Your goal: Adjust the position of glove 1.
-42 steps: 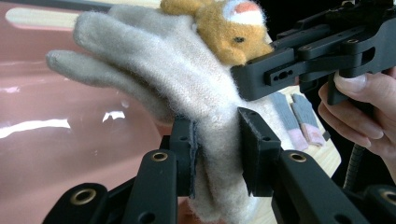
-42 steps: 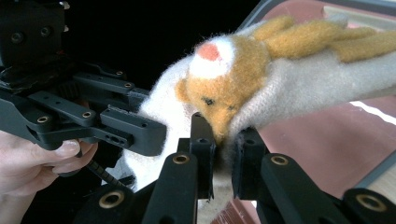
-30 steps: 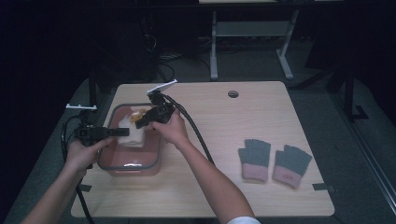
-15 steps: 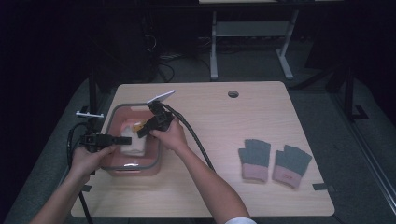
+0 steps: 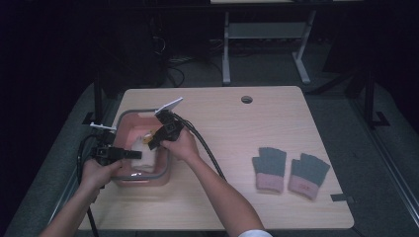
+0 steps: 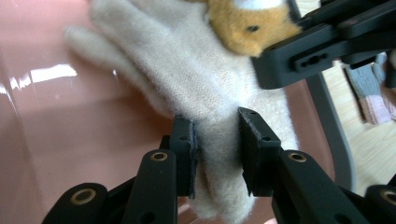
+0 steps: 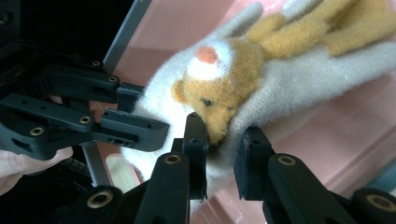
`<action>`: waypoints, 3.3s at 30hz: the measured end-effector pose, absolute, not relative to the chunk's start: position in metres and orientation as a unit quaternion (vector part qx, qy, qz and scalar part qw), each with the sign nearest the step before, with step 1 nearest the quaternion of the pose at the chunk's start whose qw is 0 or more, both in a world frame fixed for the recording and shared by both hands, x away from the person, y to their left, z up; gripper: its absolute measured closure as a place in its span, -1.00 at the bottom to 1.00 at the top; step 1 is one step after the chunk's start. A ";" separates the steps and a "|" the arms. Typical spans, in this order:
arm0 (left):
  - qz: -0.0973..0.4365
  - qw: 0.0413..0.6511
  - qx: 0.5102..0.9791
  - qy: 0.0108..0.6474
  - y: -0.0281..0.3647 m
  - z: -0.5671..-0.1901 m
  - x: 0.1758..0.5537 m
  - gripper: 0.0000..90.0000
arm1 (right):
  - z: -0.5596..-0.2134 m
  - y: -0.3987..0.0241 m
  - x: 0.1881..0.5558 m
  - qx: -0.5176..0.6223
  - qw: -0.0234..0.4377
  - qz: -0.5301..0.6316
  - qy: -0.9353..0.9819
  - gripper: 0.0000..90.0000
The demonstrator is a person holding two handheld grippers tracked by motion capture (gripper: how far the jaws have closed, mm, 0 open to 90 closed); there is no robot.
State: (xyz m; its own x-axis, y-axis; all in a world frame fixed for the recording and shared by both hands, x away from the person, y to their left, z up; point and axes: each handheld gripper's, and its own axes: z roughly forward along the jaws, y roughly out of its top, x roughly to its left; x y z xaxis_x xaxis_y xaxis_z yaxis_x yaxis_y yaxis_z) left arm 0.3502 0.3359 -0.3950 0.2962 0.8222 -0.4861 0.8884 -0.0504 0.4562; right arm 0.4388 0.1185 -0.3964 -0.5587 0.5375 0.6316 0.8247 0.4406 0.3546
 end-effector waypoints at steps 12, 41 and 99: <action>-0.033 0.325 0.735 0.595 0.333 -0.398 0.351 0.54 | -0.387 0.113 0.437 -0.417 0.198 -0.304 -0.833 0.57; 0.006 0.265 0.770 0.580 0.318 -0.396 0.357 0.41 | -0.365 0.069 0.432 -0.424 0.182 -0.343 -0.818 0.54; 0.013 0.405 0.767 0.498 0.225 -0.334 0.343 -0.21 | -0.343 -0.062 0.400 -0.457 0.132 -0.396 -0.785 0.14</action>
State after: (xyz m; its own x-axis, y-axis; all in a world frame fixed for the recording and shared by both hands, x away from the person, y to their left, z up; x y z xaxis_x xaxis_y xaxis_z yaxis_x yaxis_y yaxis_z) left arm 0.3434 0.2249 -0.3343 0.5040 0.7740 -0.3833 0.7525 -0.1757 0.6347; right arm 0.4004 -0.0621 -0.3431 -0.5470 0.6130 0.5701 0.8227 0.2677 0.5015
